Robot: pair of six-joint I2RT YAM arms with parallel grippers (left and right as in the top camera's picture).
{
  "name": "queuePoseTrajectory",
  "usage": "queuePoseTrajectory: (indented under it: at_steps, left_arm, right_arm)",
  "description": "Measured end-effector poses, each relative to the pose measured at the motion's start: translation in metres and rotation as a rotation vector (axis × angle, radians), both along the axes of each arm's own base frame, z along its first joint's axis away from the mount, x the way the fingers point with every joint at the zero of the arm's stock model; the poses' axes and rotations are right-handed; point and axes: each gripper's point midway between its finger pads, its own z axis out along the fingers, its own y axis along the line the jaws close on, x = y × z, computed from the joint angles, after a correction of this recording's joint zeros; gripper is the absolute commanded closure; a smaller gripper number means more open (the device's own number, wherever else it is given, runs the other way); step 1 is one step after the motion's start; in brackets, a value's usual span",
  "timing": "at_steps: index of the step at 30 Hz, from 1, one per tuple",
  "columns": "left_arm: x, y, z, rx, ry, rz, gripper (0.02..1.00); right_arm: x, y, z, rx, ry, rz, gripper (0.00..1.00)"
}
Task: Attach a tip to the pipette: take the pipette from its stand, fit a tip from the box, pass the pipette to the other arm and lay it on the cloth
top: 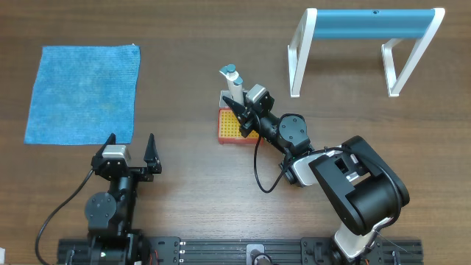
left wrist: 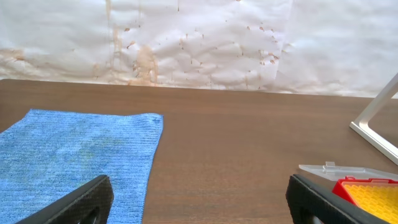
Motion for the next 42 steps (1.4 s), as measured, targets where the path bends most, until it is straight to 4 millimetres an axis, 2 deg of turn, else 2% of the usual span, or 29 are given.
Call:
queuePoseTrajectory:
  at_steps: [33, 42]
  left_arm:
    - [0.000, 0.000, 0.000, 0.000, 0.000, 0.000, 0.119]
    - [0.000, 0.000, 0.000, 0.000, 0.000, 0.000, 0.119]
  right_arm:
    - [-0.002, 0.007, -0.011, -0.036, 0.049, 0.046, 0.923]
    - [-0.010, 0.002, -0.013, -0.044, 0.049, 0.046, 0.923]
